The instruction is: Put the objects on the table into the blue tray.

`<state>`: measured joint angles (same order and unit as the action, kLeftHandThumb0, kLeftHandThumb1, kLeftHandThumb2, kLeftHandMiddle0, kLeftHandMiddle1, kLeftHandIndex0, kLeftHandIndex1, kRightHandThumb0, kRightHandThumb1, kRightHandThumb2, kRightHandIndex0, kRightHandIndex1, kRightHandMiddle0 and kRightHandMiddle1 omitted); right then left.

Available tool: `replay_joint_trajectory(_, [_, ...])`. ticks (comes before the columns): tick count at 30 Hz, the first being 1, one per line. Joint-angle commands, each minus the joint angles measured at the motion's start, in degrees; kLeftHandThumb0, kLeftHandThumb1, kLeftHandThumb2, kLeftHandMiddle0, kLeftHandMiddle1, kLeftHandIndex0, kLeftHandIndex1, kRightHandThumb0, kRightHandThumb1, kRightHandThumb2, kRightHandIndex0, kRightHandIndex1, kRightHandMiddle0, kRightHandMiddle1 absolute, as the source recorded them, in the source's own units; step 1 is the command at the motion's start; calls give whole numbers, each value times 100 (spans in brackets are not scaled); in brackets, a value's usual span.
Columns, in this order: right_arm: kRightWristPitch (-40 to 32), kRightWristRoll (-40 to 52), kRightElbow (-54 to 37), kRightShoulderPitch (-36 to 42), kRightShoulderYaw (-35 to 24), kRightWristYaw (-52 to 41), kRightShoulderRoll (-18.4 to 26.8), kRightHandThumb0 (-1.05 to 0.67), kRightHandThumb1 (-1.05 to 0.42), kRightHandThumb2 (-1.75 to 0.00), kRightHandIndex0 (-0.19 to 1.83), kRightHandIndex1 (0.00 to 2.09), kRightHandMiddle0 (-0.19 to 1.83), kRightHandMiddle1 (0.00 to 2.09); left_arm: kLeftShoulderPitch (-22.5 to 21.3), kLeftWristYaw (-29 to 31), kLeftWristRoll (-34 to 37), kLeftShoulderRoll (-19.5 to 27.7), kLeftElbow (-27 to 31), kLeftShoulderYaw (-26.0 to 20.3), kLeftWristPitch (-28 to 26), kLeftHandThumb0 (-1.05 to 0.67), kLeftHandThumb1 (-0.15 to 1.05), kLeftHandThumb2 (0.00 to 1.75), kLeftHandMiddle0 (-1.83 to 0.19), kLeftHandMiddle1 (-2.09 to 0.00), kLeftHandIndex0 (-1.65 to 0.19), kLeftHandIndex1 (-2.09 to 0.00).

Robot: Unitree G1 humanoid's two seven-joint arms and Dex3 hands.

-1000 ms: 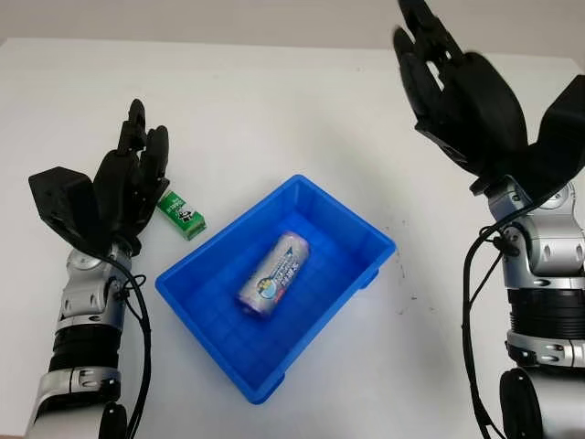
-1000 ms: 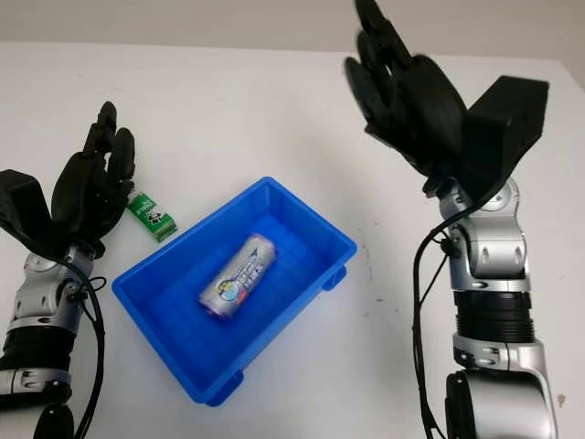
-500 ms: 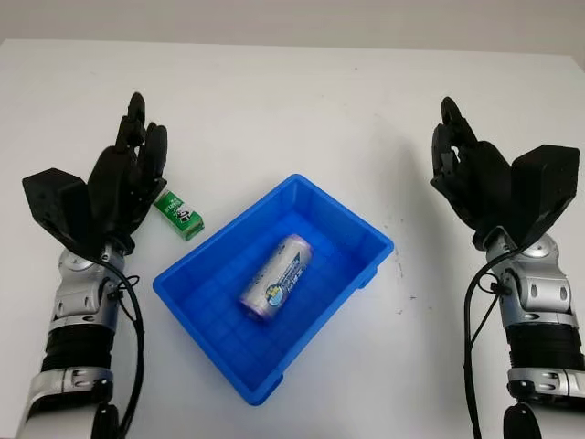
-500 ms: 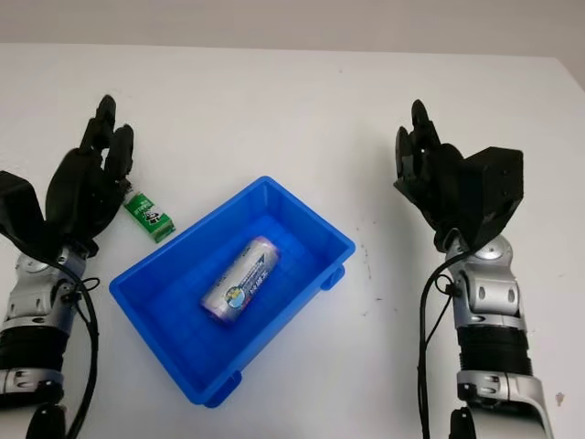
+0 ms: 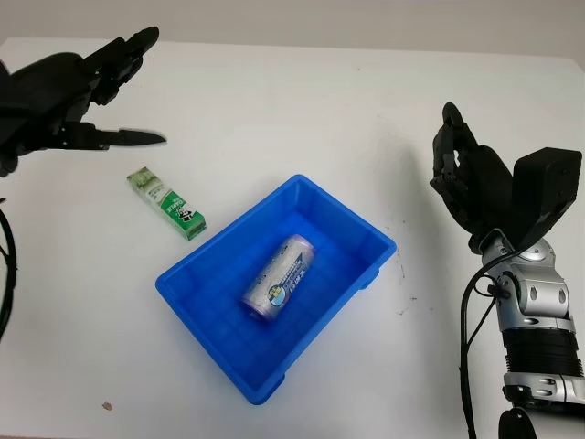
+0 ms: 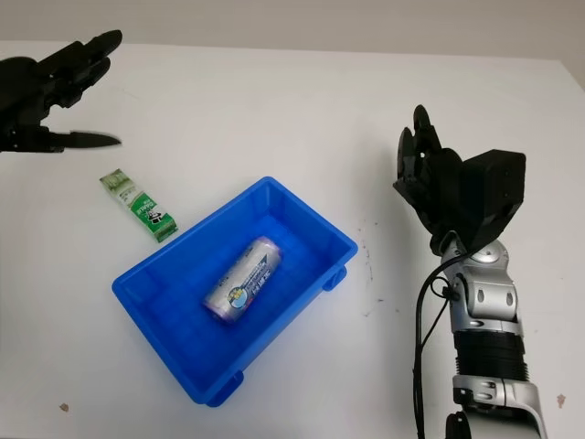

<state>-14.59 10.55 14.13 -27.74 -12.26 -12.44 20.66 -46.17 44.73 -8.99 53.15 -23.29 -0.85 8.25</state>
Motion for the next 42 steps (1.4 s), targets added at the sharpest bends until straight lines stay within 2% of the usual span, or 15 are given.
replay_joint_trajectory(1, [-40, 26, -65, -49, -39, 23, -7, -65, -105, -80, -19, 0, -19, 0, -208, 99, -285, 190, 88, 252, 134, -46, 78, 3, 6, -6, 5, -7])
replay_joint_trajectory(5, [-50, 54, -5, -91, -36, 25, -35, -64, -105, -80, -19, 0, -19, 0, -349, 270, -716, 222, -2, 601, 334, -35, 76, 4, 1, -7, 1, -7])
replay_joint_trajectory(9, [-124, 68, 16, -131, -22, 35, -51, -63, -105, -80, -19, 0, -19, 0, -447, 36, -1181, 203, -453, 928, 1251, -28, 75, 5, 1, -6, -3, -8])
replay_joint_trajectory(12, [-130, 69, 15, -130, -31, 48, -52, -63, -105, -80, -19, 0, -19, 0, -571, -281, -1600, 161, -927, 1207, 2044, -31, 77, 6, 0, -6, -5, -8])
replay_joint_trajectory(15, [-45, 67, 7, -104, -47, 58, -64, -63, -105, -79, -19, 0, -19, 0, -658, -631, -2062, 84, -1231, 1479, 2506, -38, 79, 7, -1, -6, -6, -8])
replay_joint_trajectory(25, [-47, 101, -35, -49, -84, 0, -22, -64, -105, -79, -19, 0, -19, 0, -486, -1399, -2982, -79, -1545, 2027, 2847, -38, 88, 7, -5, -7, -7, -7])
replay_joint_trajectory(27, [-4, 112, -10, -45, -87, -59, 2, -65, -105, -80, -19, 0, -19, 0, -439, -1816, -3130, -79, -1697, 2097, 3137, -38, 90, 7, -11, -8, -13, -10])
replay_joint_trajectory(31, [36, 136, 39, -60, -103, -120, 6, -65, -105, -80, -19, 0, -19, 0, -389, -3375, -3670, -86, -2196, 2262, 3902, -30, 92, 6, -49, -17, -47, -27])
replay_joint_trajectory(32, [42, 139, 57, -65, -105, -136, 8, -65, -105, -80, -19, 0, -19, 0, -411, -3774, -3908, -69, -2294, 2357, 4003, -30, 95, 6, -37, -78, -39, -64])
replay_joint_trajectory(33, [50, 131, 75, -70, -108, -132, 6, -65, -105, -80, -19, 0, -19, 0, -451, -4127, -4160, -43, -2376, 2471, 4069, -30, 99, 6, -24, -148, -26, -114])
replay_joint_trajectory(34, [44, 134, 91, -77, -112, -138, 7, -64, -105, -80, -19, 0, -19, 0, -489, -4458, -4389, -22, -2462, 2577, 4115, -30, 101, 6, -22, -178, -19, -142])
replay_joint_trajectory(36, [49, 149, 113, -96, -127, -136, -9, -64, -105, -79, -19, 0, -19, 0, -557, -4966, -4703, -14, -2652, 2737, 4190, -32, 102, 6, -32, -203, -11, -182])
replay_joint_trajectory(37, [53, 153, 121, -104, -128, -140, -12, -64, -105, -79, -19, 0, -19, 0, -588, -5203, -4840, -12, -2738, 2813, 4221, -34, 104, 6, -34, -206, -7, -193])
replay_joint_trajectory(40, [24, 140, 117, -125, -118, -121, -6, -64, -105, -78, -19, 0, -19, 0, -664, -5685, -5227, 38, -2814, 3043, 4200, -42, 105, 23, -35, -209, -2, -208])
replay_joint_trajectory(42, [17, 137, 114, -133, -115, -120, 0, -63, -105, -78, -19, 0, -19, 0, -673, -5864, -5358, 59, -2813, 3137, 4159, -46, 105, 43, -45, -209, -15, -209])
